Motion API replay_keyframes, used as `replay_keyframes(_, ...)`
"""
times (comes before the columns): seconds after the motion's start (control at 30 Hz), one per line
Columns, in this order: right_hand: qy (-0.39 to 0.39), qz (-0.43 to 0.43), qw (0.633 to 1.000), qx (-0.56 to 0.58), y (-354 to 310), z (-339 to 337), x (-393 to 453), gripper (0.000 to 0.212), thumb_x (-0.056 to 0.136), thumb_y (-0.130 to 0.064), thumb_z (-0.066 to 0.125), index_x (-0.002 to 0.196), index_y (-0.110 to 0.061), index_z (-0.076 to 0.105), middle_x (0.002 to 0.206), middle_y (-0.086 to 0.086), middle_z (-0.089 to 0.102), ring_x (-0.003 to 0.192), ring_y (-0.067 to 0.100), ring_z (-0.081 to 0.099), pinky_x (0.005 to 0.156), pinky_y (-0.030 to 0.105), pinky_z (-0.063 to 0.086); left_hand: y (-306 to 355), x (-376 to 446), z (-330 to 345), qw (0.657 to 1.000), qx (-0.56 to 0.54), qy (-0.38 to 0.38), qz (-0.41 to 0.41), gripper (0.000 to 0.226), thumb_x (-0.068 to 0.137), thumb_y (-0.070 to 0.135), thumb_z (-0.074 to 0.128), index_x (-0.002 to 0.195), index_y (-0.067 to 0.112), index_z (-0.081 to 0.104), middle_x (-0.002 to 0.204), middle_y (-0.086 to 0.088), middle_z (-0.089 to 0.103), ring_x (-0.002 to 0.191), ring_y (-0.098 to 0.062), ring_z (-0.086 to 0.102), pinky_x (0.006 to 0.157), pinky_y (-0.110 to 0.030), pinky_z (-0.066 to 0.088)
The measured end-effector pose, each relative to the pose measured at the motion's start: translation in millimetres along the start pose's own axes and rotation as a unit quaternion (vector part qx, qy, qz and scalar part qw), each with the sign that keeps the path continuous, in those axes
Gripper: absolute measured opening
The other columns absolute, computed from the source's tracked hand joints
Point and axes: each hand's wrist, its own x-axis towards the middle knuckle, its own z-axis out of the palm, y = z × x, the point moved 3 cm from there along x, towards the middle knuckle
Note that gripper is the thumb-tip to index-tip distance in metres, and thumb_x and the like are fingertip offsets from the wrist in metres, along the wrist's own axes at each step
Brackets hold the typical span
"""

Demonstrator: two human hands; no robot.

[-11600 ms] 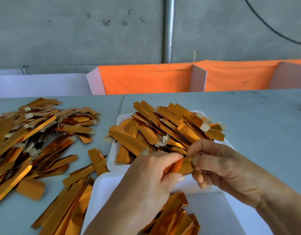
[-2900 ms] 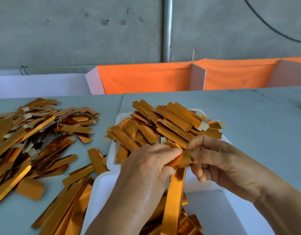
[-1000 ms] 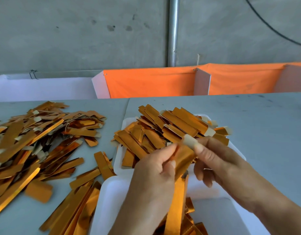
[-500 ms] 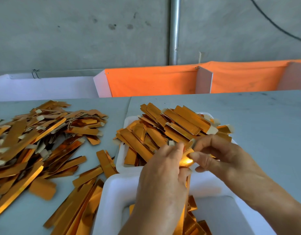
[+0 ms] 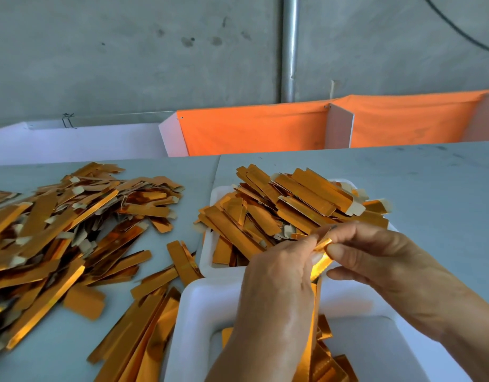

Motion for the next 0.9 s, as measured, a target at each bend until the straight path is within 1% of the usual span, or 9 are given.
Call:
replay_keyframes(0.07,-0.001,-0.005,1.000,-0.006,0.1,-1.3,0.3,0.011,0.072,-0.017,0.063,0.073,-0.017,0.074,0.089,0.006,0.073,0.081,0.015,0.069,0.066,0.019,0.054,0.0,-0.7,0.3,1.000,0.014,-0.013,-0.005,0.035,0.098,0.027,0.045,0.132,0.032,0.052,0.116,0.011,0.064,0.103,-0.007,0.059,0.082,-0.015,0.050)
replay_keyframes(0.23,-0.015,-0.004,1.000,-0.020,-0.2,-2.2,-1.6,0.012,0.068,-0.023,0.066,0.075,-0.017,0.074,0.080,0.002,0.070,0.071,0.008,0.063,0.062,0.021,0.052,-1.3,0.1,2.8,0.999,0.025,-0.018,-0.019,0.029,0.098,0.027,0.043,0.124,0.025,0.053,0.107,0.009,0.060,0.095,-0.007,0.058,0.078,-0.020,0.051)
replay_keyframes(0.4,-0.025,0.004,1.000,-0.010,-0.4,-2.3,-1.3,0.012,0.071,-0.021,0.064,0.076,-0.017,0.074,0.078,0.002,0.070,0.069,0.007,0.063,0.058,0.022,0.051,0.3,0.6,8.3,0.998,0.042,-0.036,-0.004,0.025,0.100,0.028,0.036,0.121,0.025,0.050,0.095,0.014,0.048,0.088,-0.004,0.051,0.067,-0.012,0.040)
replay_keyframes(0.53,-0.023,0.018,0.999,-0.012,-0.5,-2.0,-2.1,0.013,0.070,-0.023,0.064,0.076,-0.018,0.075,0.078,0.002,0.071,0.070,0.008,0.064,0.058,0.022,0.051,0.7,0.5,6.0,0.998,0.049,-0.032,-0.002,0.029,0.098,0.026,0.042,0.125,0.025,0.054,0.104,0.009,0.060,0.092,-0.007,0.056,0.073,-0.015,0.046)
replay_keyframes(0.6,-0.015,0.024,1.000,-0.012,0.8,-2.4,-1.6,0.014,0.070,-0.022,0.065,0.078,-0.016,0.075,0.079,0.004,0.072,0.071,0.010,0.066,0.059,0.022,0.052,0.8,0.2,6.2,0.999,0.044,-0.017,-0.010,0.035,0.099,0.028,0.040,0.132,0.029,0.049,0.108,0.012,0.062,0.094,-0.005,0.058,0.073,-0.010,0.045)
replay_keyframes(0.67,-0.002,0.031,0.999,-0.012,2.0,-3.5,-0.9,0.015,0.071,-0.019,0.064,0.081,-0.014,0.075,0.081,0.006,0.072,0.072,0.013,0.066,0.061,0.023,0.052,2.6,-2.1,5.7,1.000,0.020,-0.003,-0.012,0.042,0.098,0.036,0.041,0.139,0.034,0.040,0.114,0.015,0.061,0.100,-0.003,0.057,0.079,-0.010,0.046)
replay_keyframes(0.77,0.012,0.037,0.999,-0.004,3.2,-5.3,-0.4,0.012,0.073,-0.015,0.064,0.079,-0.011,0.074,0.079,0.009,0.071,0.071,0.018,0.067,0.064,0.027,0.054,4.1,-5.3,7.9,1.000,-0.005,-0.028,0.002,0.056,0.090,0.051,0.051,0.141,0.036,0.034,0.120,0.020,0.055,0.108,-0.002,0.051,0.092,-0.020,0.047)
replay_keyframes(0.83,0.009,0.036,0.999,-0.002,3.3,-5.7,-0.7,0.012,0.073,-0.015,0.065,0.080,-0.010,0.074,0.080,0.009,0.071,0.074,0.020,0.068,0.063,0.025,0.055,2.1,-5.1,9.7,0.999,0.008,-0.039,-0.004,0.059,0.088,0.049,0.056,0.140,0.037,0.033,0.121,0.021,0.054,0.109,-0.002,0.050,0.094,-0.018,0.044)
replay_keyframes(0.9,0.001,0.032,0.999,0.006,2.5,-5.5,-1.0,0.017,0.072,-0.023,0.068,0.082,-0.011,0.073,0.084,0.010,0.072,0.080,0.022,0.069,0.066,0.026,0.056,1.0,-4.1,8.8,0.999,0.009,-0.038,-0.010,0.052,0.090,0.043,0.056,0.137,0.039,0.035,0.109,0.024,0.053,0.104,0.000,0.050,0.088,-0.014,0.041)
